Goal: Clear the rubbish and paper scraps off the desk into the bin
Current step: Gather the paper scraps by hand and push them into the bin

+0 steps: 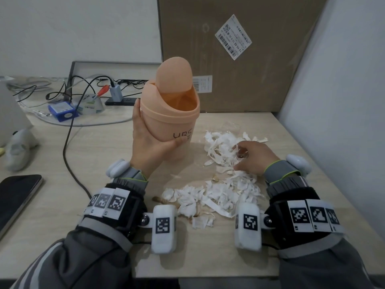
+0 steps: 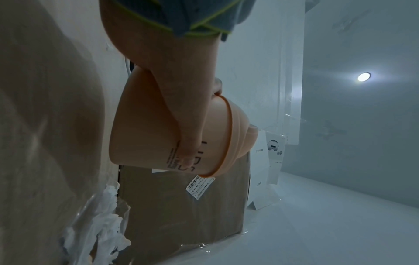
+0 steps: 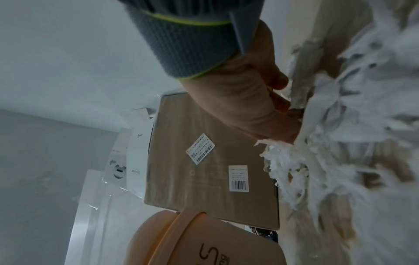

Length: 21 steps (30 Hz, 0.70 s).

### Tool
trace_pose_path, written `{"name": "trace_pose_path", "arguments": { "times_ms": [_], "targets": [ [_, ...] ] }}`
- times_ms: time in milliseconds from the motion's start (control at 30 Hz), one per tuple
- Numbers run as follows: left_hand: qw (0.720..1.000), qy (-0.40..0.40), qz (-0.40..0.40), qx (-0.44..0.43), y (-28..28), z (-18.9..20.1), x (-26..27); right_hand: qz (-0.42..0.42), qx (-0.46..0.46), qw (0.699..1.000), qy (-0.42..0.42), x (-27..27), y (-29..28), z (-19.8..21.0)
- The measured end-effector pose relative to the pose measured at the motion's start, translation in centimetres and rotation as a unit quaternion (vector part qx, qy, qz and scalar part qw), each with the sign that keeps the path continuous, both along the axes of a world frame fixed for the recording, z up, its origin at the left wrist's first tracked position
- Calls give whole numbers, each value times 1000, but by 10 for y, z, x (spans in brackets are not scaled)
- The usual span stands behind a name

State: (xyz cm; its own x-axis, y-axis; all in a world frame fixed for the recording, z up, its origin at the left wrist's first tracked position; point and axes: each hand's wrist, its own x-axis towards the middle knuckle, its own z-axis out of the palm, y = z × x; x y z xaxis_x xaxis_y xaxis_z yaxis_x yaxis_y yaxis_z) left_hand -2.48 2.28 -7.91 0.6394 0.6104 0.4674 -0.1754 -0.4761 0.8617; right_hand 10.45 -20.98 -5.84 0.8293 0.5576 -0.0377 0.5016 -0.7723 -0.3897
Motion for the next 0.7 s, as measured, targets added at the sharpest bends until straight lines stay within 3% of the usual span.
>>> {"name": "trace_pose_path", "arguments": {
  "times_ms": [167,367,500,700],
  "targets": [
    [1000,7,2,5,2,-2,1,-14,32,998,-44,3,-1,-1],
    [1000,2,-4,4,1,-2,1,-90,271,954,-88,1,1,4],
    [1000,2,-8,1,0,-2,1,-121,388,913,-39,2,2,4],
    [1000,4,-10,-2,0,-1,0,-146,459,876,28,5,1,0]
  ]
}}
